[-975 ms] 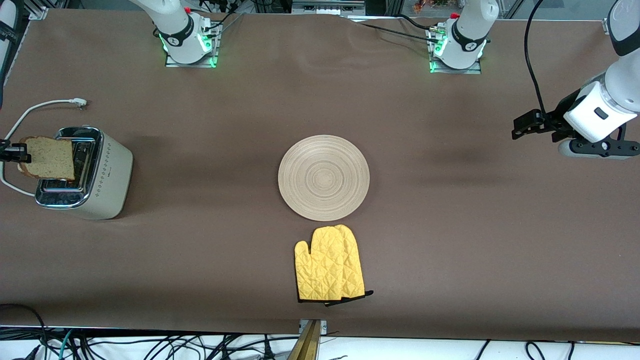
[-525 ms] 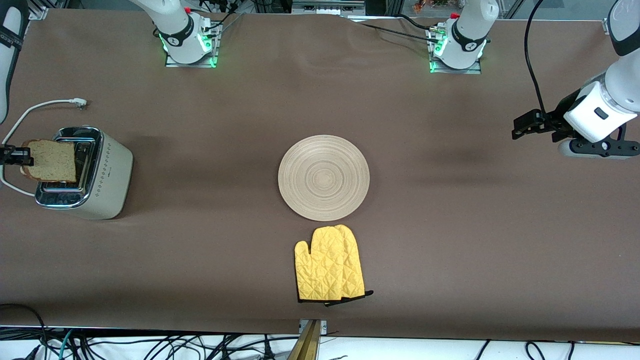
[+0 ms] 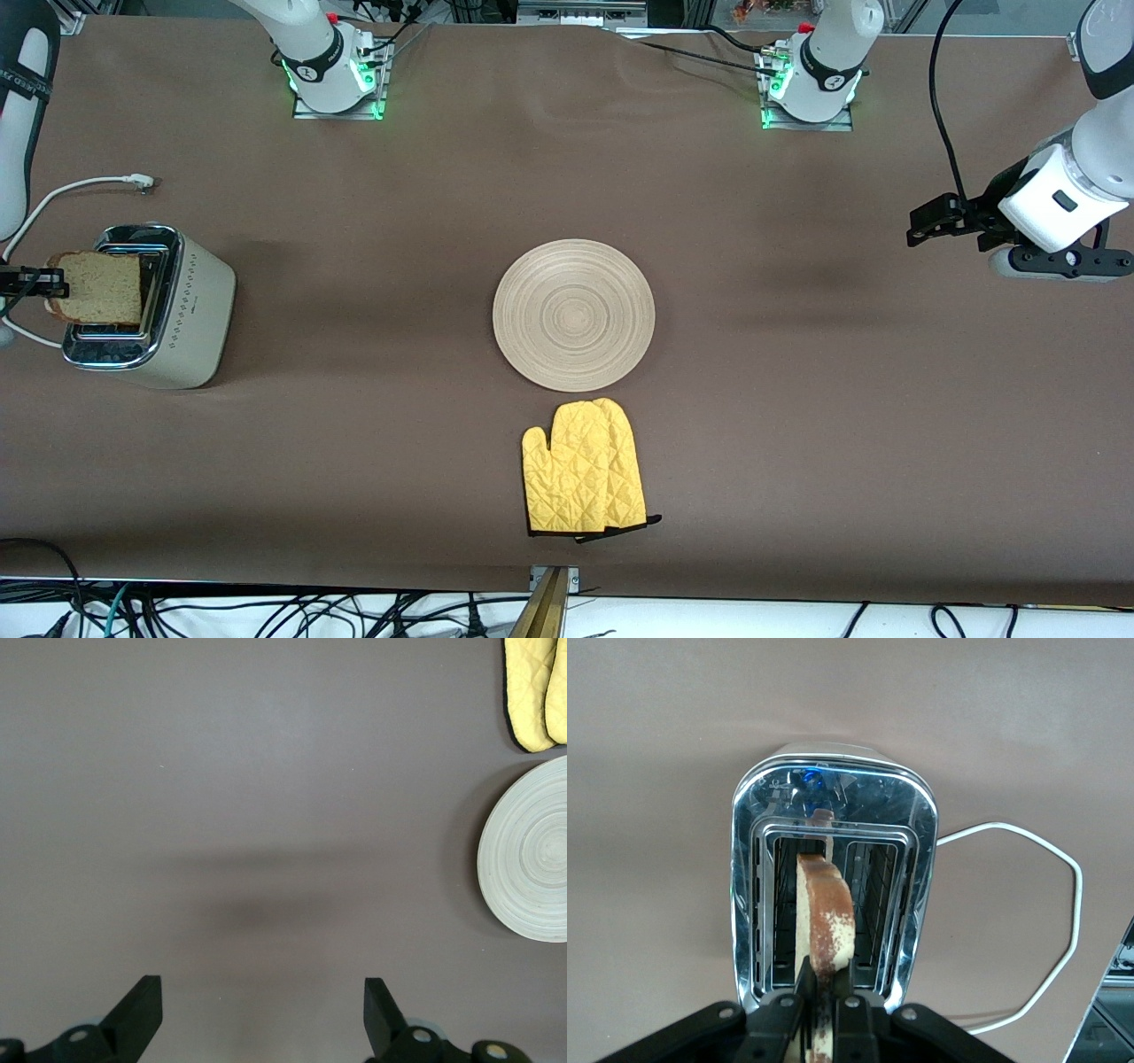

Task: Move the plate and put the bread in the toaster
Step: 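Open the right gripper and raise it off the toaster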

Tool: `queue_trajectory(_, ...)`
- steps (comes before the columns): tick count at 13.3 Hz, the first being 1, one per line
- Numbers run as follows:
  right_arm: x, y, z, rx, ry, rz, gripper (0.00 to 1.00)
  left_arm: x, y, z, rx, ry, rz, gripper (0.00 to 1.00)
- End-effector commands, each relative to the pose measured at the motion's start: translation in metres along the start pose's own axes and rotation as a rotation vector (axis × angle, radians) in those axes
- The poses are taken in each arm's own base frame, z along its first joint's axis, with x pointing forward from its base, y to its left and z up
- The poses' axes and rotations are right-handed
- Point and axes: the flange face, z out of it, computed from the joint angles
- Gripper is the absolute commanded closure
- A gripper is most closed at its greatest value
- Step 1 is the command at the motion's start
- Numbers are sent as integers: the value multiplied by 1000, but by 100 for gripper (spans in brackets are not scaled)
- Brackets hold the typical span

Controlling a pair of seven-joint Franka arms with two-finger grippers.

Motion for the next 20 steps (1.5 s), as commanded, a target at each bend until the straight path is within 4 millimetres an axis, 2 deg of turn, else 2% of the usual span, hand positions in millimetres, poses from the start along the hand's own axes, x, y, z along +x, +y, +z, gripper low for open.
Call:
queue_trajectory(1, 3, 1, -5, -2, 19, 18, 6, 1, 0, -5, 9, -5, -3, 0)
queue_trajectory(2, 3, 3, -5, -3, 26, 20, 0, 1, 0, -5, 10, -7, -3, 0)
queue_trajectory(6, 4, 1, -8, -4, 31, 76, 0, 1, 0, -5, 10, -7, -3, 0)
queue_trajectory(8, 2, -4, -15, 54, 61, 79, 0, 1, 0, -5, 10, -7, -3, 0)
queue_trajectory(10, -9, -5, -38, 106, 107, 78, 0, 1, 0, -5, 10, -7, -3, 0)
queue_trajectory(11, -9, -13, -41, 117, 97, 66, 0, 1, 0, -5, 10, -7, -3, 0)
queue_trajectory(14, -24, -68, -110, 167, 194, 41, 0, 1, 0, -5, 10, -7, -3, 0)
queue_trajectory(16, -46, -88, -129, 206, 168, 82, 0, 1, 0, -5, 10, -7, -3, 0)
queue_trajectory(18, -68, -118, -150, 147, 165, 91, 0, 1, 0, -5, 10, -7, -3, 0)
queue_trajectory(20, -86, -143, -158, 148, 169, 74, 0, 1, 0, -5, 10, -7, -3, 0)
